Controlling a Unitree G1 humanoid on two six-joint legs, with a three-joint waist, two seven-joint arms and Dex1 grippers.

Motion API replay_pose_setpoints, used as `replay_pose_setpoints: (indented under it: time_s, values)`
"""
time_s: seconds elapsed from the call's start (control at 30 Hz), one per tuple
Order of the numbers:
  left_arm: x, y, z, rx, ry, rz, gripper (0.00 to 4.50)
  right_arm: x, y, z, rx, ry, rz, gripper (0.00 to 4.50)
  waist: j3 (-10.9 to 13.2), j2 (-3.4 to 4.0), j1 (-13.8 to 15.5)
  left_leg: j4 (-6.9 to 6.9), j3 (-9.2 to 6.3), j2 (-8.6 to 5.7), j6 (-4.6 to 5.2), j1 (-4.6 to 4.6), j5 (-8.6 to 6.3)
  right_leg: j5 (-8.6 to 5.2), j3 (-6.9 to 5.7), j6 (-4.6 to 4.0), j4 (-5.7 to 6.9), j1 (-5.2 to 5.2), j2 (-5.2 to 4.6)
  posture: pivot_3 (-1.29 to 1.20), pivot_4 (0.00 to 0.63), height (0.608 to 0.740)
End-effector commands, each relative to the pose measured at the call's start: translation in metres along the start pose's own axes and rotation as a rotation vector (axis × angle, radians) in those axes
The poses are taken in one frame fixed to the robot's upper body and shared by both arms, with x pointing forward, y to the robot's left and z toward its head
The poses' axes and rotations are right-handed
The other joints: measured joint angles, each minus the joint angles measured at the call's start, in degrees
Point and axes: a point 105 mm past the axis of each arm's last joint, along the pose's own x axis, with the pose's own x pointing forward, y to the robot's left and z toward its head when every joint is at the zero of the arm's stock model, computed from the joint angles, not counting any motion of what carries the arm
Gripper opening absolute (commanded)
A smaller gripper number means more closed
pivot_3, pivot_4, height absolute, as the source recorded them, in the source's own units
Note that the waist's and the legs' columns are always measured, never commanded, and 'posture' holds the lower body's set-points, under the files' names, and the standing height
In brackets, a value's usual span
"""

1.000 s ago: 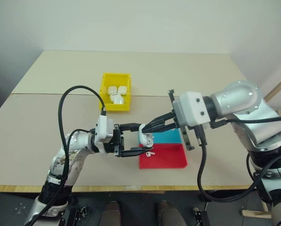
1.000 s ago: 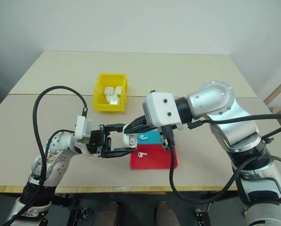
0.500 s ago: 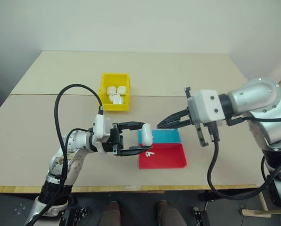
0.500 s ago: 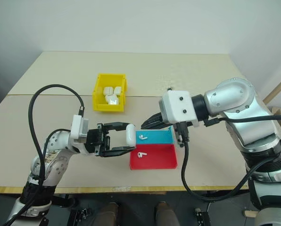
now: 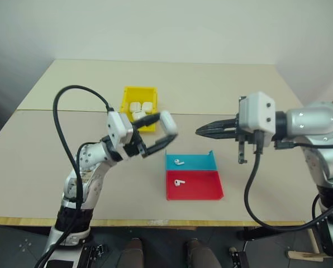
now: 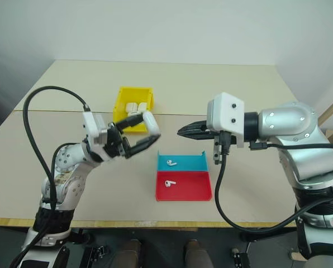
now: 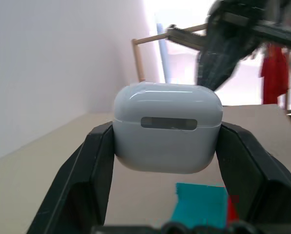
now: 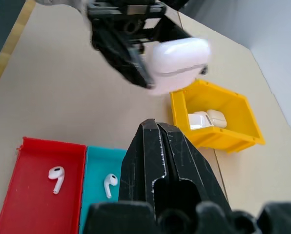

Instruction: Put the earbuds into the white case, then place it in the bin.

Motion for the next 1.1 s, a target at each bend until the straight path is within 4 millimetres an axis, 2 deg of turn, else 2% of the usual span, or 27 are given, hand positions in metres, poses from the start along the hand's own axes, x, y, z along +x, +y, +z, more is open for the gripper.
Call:
replay_pose_setpoints:
  time_s: [0.03,0.17,0.27,0.6,0.67,0.7,0.77,0.8,0.93,1.1]
  values:
    - [0.007,0.044,-0.011,0.113,0.102,0.247,2.83,-0.004,-0.002,0.008,-0.002,-0.025,-0.087,0.07,0.0,0.0,0.11,0.01,0.01,0.0,0.0,0.0,0.0,0.01,0.01,0.01,0.0,-0.01,0.0,0.0,0.15,0.74]
    - [0.011,0.084,-0.038,0.184,0.251,0.454,2.83,-0.002,0.003,0.002,0.048,-0.02,-0.126,0.07,0.0,-0.01,0.19,0.01,-0.03,-0.06,0.0,-0.03,0.0,0.02,-0.01,0.03,-0.01,-0.01,-0.02,0.0,0.15,0.74]
    - [0.015,0.1,-0.048,0.168,0.28,0.53,2.83,-0.002,0.004,-0.002,0.067,-0.008,-0.153,0.07,0.0,-0.01,0.29,0.0,-0.04,-0.11,0.0,-0.08,0.0,0.01,-0.02,0.05,-0.04,-0.03,-0.06,0.0,0.15,0.74]
    - [0.034,0.102,-0.082,0.108,0.367,0.521,2.83,-0.006,0.006,-0.008,0.093,0.019,-0.205,0.07,0.0,-0.01,0.25,-0.01,-0.05,-0.19,0.0,-0.13,0.0,0.0,-0.04,0.09,-0.06,-0.04,-0.15,0.0,0.15,0.74]
    - [0.036,0.104,-0.088,0.075,0.388,0.537,3.55,-0.006,0.006,-0.007,0.106,0.017,-0.2,0.0,0.0,-0.01,0.24,-0.01,-0.05,-0.2,0.0,-0.13,0.0,0.0,-0.04,0.09,-0.05,-0.04,-0.15,0.0,0.15,0.74]
    - [0.037,0.105,-0.09,0.071,0.394,0.544,3.73,-0.006,0.006,-0.007,0.106,0.015,-0.199,0.0,0.0,-0.02,0.21,-0.01,-0.05,-0.2,0.0,-0.13,0.0,0.0,-0.04,0.09,-0.05,-0.04,-0.15,0.0,0.15,0.74]
    - [0.039,0.107,-0.09,0.087,0.4,0.562,4.37,-0.006,0.006,-0.007,0.11,0.015,-0.2,0.0,0.0,-0.02,0.15,-0.01,-0.05,-0.21,0.0,-0.14,0.0,0.0,-0.04,0.1,-0.06,-0.04,-0.15,0.0,0.15,0.74]
    - [0.039,0.108,-0.09,0.097,0.4,0.563,4.44,-0.006,0.006,-0.007,0.107,0.016,-0.201,0.0,0.0,-0.02,0.13,-0.01,-0.05,-0.21,0.0,-0.13,0.0,-0.01,-0.04,0.1,-0.05,-0.04,-0.15,0.0,0.15,0.74]
    - [0.04,0.108,-0.087,0.111,0.378,0.554,4.44,-0.008,0.007,-0.009,0.108,0.031,-0.192,0.0,0.0,-0.02,0.16,-0.02,-0.05,-0.21,0.0,-0.13,0.0,0.0,-0.04,0.1,-0.05,-0.05,-0.15,0.0,0.15,0.74]
    - [0.038,0.108,-0.06,0.008,0.25,0.536,4.44,-0.011,0.006,-0.01,0.104,0.039,-0.209,0.0,0.0,-0.02,0.15,-0.01,-0.05,-0.21,-0.01,-0.14,0.01,0.0,-0.04,0.11,-0.04,-0.04,-0.16,0.0,0.15,0.74]
